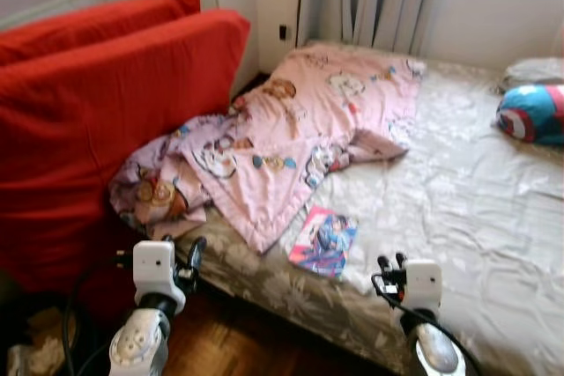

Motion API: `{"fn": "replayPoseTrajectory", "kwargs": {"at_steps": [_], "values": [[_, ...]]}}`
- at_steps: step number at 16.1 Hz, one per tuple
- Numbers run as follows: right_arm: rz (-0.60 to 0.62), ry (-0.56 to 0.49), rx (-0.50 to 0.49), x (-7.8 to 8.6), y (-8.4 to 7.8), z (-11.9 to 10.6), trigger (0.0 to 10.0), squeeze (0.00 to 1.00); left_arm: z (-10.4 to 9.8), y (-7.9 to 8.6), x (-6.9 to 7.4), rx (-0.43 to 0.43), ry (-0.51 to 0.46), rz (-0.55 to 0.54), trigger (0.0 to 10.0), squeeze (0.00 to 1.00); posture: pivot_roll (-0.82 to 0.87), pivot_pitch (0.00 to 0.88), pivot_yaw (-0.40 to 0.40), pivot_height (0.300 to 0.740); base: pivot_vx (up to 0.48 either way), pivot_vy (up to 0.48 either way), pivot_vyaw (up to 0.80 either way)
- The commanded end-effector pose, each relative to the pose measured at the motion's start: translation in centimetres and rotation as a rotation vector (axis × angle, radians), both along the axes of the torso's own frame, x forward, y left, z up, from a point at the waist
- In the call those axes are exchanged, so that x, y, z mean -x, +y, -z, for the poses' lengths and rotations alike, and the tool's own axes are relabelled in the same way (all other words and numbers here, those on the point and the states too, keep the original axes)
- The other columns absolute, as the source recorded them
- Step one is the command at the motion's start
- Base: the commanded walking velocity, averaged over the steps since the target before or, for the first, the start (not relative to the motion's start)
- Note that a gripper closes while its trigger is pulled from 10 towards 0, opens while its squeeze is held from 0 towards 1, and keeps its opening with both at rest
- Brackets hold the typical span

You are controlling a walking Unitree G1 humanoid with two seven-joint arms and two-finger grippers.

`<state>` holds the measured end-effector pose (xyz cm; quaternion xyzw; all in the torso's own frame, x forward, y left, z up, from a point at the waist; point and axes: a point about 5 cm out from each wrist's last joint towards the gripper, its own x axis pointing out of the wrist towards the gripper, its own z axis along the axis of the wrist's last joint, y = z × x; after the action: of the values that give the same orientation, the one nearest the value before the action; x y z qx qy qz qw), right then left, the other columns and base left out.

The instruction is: Clean up the room

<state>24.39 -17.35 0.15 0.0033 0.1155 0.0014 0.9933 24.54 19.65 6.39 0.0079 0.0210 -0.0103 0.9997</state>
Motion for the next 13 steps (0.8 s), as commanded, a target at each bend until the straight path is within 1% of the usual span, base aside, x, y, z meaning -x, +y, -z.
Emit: {"fn": "replayPoseTrajectory", "kwargs": {"at_steps": [1,5,7,9,12,13], "values": [[0.001,-0.016,-0.006,-0.18,0.01,-0.35,10.0,0.00,-0.06,-0.11,-0.07,0.020,0.006,0.001,10.0,0.00,-0.03,0.020,-0.018,0.656,0.000,0.000,0.00],[-0.005,-0.012,-0.007,-0.18,0.12,-0.29,10.0,0.00,-0.05,-0.13,-0.10,0.022,0.015,0.002,10.0,0.00,-0.02,0.020,-0.018,0.656,0.000,0.000,0.00],[-0.032,-0.020,-0.016,-0.26,0.56,-0.42,10.0,0.00,-0.01,-0.12,-0.15,0.016,0.024,0.009,10.0,0.00,-0.02,0.015,-0.017,0.656,0.000,0.000,0.00],[-0.026,-0.023,-0.014,-0.39,0.55,-0.49,10.0,0.00,0.01,-0.15,-0.19,0.032,0.018,0.012,10.0,0.00,-0.02,0.005,-0.015,0.656,0.000,0.000,0.00],[-0.037,-0.004,-0.009,-0.40,0.67,-0.27,10.0,0.00,0.04,-0.12,-0.17,0.037,0.021,0.017,10.0,0.00,-0.02,0.000,-0.013,0.656,0.000,0.000,0.00],[-0.048,0.010,-0.016,-0.42,0.86,-0.07,10.0,0.00,0.06,-0.11,-0.15,0.038,0.022,0.018,10.0,0.00,-0.02,0.000,-0.011,0.646,0.000,0.000,0.00]]}}
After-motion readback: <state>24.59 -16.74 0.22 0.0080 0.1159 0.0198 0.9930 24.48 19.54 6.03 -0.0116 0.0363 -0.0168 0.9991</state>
